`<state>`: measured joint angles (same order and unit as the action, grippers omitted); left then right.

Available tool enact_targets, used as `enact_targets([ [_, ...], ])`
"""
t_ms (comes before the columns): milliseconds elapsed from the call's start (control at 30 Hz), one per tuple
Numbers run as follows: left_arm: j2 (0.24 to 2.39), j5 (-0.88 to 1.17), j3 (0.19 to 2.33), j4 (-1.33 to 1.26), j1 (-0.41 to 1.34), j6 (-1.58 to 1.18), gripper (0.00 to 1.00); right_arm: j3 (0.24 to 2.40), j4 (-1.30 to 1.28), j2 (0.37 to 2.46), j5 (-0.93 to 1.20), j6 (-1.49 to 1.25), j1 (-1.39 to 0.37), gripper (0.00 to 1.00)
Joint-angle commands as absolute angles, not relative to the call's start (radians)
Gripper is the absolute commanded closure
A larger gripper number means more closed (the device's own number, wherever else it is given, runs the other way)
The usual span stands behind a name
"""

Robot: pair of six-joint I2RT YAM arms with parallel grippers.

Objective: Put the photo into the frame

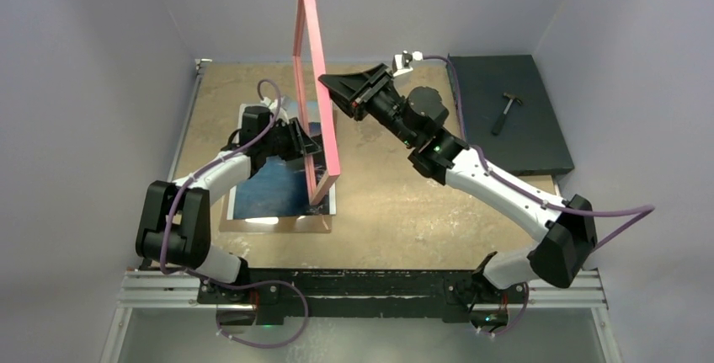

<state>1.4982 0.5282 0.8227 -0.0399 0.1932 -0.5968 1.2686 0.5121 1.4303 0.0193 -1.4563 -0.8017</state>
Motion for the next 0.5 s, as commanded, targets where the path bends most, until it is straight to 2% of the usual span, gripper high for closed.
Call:
enact_targets([
  [0, 1.461, 0.411, 0.86, -0.024, 0.198, -0.399, 0.93, 1.202, 0.508, 1.331, 0.022, -1.415, -0.755, 1.0],
  [67, 1.457, 0.372, 0.866, -0.003, 0.198, -0.367, 0.97, 1.161, 0.433, 1.291, 0.015, -1.38, -0.733, 0.98],
  [133, 1.452, 0.343, 0.867, 0.042, 0.198, -0.334, 1.0, 1.108, 0.367, 1.25, 0.007, -1.352, -0.708, 0.9],
  [367, 1.435, 0.289, 0.86, 0.08, 0.199, -0.293, 1.0, 1.012, 0.206, 1.187, 0.041, -1.275, -0.634, 0.66],
  [467, 1.429, 0.267, 0.863, 0.102, 0.198, -0.285, 1.0, 1.001, 0.162, 1.197, 0.078, -1.251, -0.617, 0.63],
])
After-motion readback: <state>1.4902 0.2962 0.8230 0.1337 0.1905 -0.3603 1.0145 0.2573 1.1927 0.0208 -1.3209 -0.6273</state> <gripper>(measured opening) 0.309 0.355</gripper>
